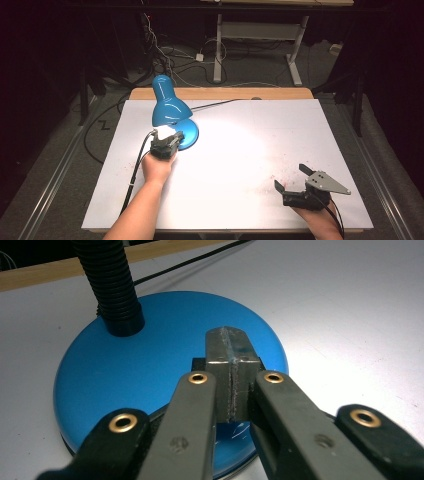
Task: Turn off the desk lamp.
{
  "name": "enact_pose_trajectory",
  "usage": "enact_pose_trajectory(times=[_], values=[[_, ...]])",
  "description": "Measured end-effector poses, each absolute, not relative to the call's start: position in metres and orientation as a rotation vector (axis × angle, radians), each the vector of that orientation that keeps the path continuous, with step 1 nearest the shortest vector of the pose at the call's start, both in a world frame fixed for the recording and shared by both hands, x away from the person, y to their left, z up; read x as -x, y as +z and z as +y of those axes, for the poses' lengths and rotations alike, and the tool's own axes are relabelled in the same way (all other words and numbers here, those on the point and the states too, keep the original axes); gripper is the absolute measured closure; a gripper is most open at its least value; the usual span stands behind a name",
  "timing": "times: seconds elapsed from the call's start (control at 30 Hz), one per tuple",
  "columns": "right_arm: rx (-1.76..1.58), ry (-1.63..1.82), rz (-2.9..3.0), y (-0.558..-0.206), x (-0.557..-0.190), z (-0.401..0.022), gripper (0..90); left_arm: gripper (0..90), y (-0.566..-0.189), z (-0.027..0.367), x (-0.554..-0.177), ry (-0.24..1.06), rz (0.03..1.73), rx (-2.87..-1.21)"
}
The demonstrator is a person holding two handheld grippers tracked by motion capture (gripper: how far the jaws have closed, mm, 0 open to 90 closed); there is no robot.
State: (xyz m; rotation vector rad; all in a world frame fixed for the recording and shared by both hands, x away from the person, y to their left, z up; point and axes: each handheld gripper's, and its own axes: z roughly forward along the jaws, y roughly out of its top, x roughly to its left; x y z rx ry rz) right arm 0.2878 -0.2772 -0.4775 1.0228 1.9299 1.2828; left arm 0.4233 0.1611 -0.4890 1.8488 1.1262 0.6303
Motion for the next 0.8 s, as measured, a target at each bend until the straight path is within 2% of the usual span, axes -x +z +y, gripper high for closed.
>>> enact_pose_trajectory(times=[0.8], values=[[-1.029,1.293,1.928,-0.4766,-0.2867,-0.2773,0.3,87.9,-0.4894,0.1581,-0.4276,0.649,1.14,-1.884]])
